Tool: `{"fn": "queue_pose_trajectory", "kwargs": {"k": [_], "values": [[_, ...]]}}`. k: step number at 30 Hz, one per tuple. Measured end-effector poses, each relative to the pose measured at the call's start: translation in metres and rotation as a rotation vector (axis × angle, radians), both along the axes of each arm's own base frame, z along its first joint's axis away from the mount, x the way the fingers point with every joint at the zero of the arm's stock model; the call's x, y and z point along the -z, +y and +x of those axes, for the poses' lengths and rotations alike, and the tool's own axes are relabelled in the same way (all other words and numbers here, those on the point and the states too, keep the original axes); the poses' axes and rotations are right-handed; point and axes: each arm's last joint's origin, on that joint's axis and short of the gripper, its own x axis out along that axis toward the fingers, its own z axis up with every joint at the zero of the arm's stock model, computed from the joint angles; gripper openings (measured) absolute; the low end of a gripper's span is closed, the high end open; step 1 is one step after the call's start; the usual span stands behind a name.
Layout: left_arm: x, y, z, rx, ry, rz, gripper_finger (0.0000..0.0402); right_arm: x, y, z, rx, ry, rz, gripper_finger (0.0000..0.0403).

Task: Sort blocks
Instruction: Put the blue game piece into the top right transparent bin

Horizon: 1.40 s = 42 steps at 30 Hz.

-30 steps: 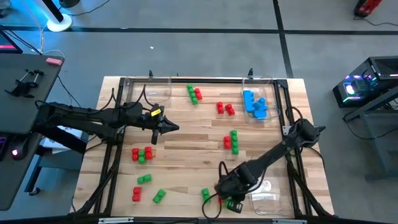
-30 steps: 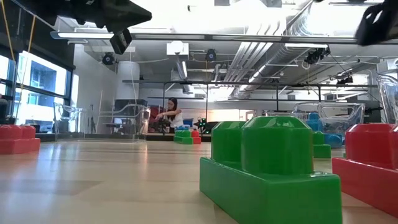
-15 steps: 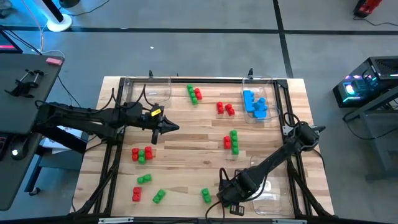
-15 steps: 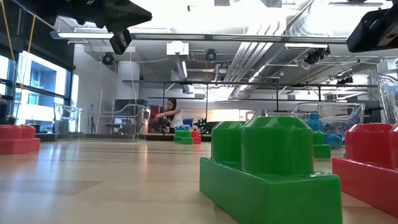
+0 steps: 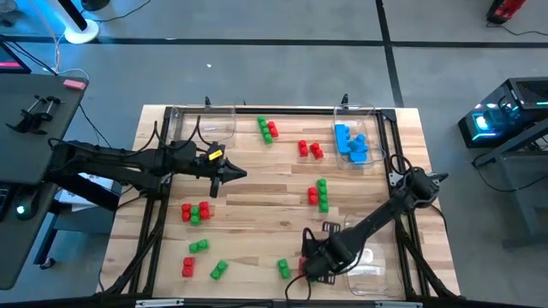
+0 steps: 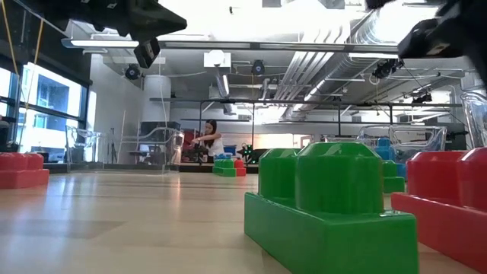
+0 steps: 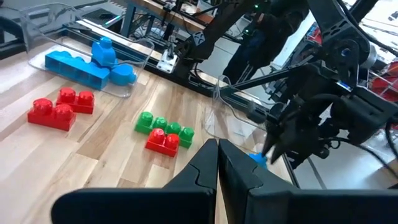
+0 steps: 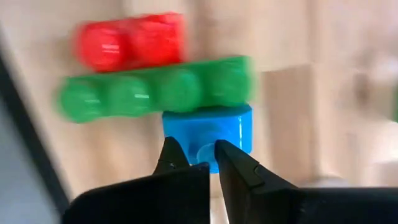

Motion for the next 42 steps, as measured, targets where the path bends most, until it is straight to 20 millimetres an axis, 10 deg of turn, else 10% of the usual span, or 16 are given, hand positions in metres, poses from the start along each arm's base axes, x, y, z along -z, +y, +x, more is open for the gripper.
{"fn": "queue_pose_trajectory", "kwargs": {"k": [22, 28, 34, 42], "values": [[0.000, 0.000, 0.000, -0.009, 0.001, -0.001, 0.0000, 0.002, -0.072, 0.045, -0.083, -0.110, -0.210, 0.0000], [0.000, 0.000, 0.000, -0.009, 0.003, -0.002, 0.0000, -0.032, -0.078, 0.055, -0.052, -0.130, -0.198, 0.0000], [0.000, 0.000, 0.000, -0.009, 0.005, -0.004, 0.0000, -0.079, -0.073, 0.054, 0.381, -0.204, -0.062, 0.0000], [0.000, 0.000, 0.000, -0.009, 0.002, -0.003, 0.0000, -0.068, -0.075, 0.049, 0.922, -0.154, -0.003, 0.0060]]}}
